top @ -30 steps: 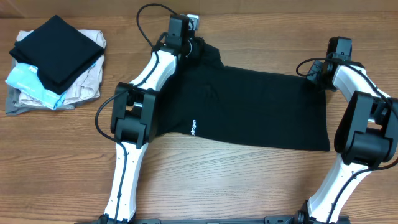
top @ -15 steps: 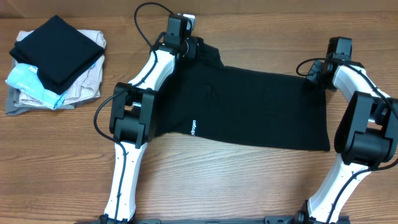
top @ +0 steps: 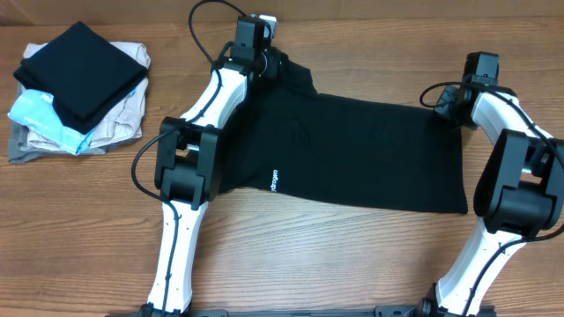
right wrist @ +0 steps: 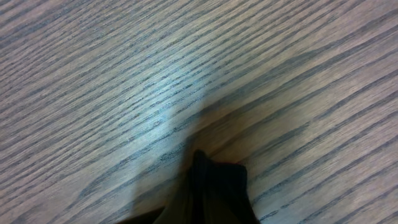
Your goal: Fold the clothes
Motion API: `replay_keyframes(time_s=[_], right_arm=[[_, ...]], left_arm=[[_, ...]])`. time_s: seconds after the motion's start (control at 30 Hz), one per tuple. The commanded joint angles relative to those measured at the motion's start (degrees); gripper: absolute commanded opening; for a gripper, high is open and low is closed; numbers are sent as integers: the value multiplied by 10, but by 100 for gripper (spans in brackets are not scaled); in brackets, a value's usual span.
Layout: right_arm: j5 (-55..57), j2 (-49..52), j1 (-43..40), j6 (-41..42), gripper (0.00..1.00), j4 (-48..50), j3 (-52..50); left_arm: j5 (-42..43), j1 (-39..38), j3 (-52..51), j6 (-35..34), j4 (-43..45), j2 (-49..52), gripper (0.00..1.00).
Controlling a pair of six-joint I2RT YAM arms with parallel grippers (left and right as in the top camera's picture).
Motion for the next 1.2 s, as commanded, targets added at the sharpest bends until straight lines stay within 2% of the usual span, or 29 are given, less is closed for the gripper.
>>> replay_keyframes(time_s=[0.0,0.27,0.33,0.4,0.53,0.6,0.7,0.73,0.93,1.17], right_arm=[[-2,4,-2,2,4,0,-9],[-2,4,-2,2,5,7,-9],[-2,4,-2,2,29,15,-9],[-2,4,-2,2,32,21,-9],[-2,4,-2,2,32,16,-9],[-2,4,-2,2,27,8,-9],[-2,4,-2,2,6,1,-9],[-2,4,-2,2,4,1,-9],[-2,2,-2,-15,4,8,0],[-42,-40,-2,-31,4,-39,14]], left_arm=[[5,3,16,7,3,-4,4],[5,3,57,7,-54,-4,4],[6,3,73,7,-77,-4,4],[5,3,91,10,-100,-4,4],[5,4,113,12,-132,-4,4],[5,4,113,12,-138,-4,4],[4,5,113,12,-153,-4,4],[4,5,113,12,-158,-4,4],[4,17,113,11,-187,-14,4],[6,39,113,11,-301,-100,4]])
